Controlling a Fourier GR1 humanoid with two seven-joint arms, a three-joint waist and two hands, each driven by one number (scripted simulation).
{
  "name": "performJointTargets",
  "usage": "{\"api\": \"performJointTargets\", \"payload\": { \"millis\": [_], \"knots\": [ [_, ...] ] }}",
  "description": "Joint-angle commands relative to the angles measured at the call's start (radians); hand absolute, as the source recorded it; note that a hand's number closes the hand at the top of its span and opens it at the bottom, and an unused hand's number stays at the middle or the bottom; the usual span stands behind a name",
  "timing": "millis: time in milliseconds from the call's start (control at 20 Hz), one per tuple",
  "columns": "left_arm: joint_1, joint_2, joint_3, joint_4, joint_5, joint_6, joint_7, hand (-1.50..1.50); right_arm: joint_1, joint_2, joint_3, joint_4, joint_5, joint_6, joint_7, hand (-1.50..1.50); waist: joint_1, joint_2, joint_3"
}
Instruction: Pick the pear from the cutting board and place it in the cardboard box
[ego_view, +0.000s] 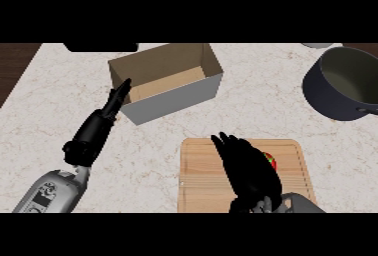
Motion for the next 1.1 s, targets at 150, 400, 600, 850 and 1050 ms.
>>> {"api": "performJointTargets", "payload": {
  "millis": [150, 400, 600, 850, 1050],
  "knots": [
    [-0.027, -0.041, 0.007, 0.092, 0.02, -0.05, 0.034, 0.0, 0.015, 0.028, -0.019, 0.131, 0.041, 0.043, 0.065, -1.5, -0.013, 0.012, -0.006],
    [0.054, -0.033, 0.01, 0.045, -0.004, -0.064, 0.016, 0.0, 0.041, 0.044, -0.026, 0.155, 0.095, 0.022, 0.01, -1.5, -0.004, 0.009, -0.005],
    [0.065, -0.018, 0.062, 0.039, 0.031, -0.127, -0.003, 0.0, 0.08, 0.026, -0.037, 0.124, 0.162, -0.003, -0.067, -1.5, -0.006, 0.009, -0.006],
    [0.037, -0.025, 0.05, -0.06, -0.012, -0.106, 0.128, 0.0, 0.079, 0.088, -0.031, 0.205, 0.197, 0.025, -0.038, -1.5, 0.0, 0.008, -0.005],
    [0.049, -0.071, 0.046, -0.04, -0.044, -0.099, 0.098, 0.0, 0.127, 0.094, -0.021, 0.251, 0.226, 0.02, -0.105, -1.5, -0.002, 0.009, -0.005]
  ]
}}
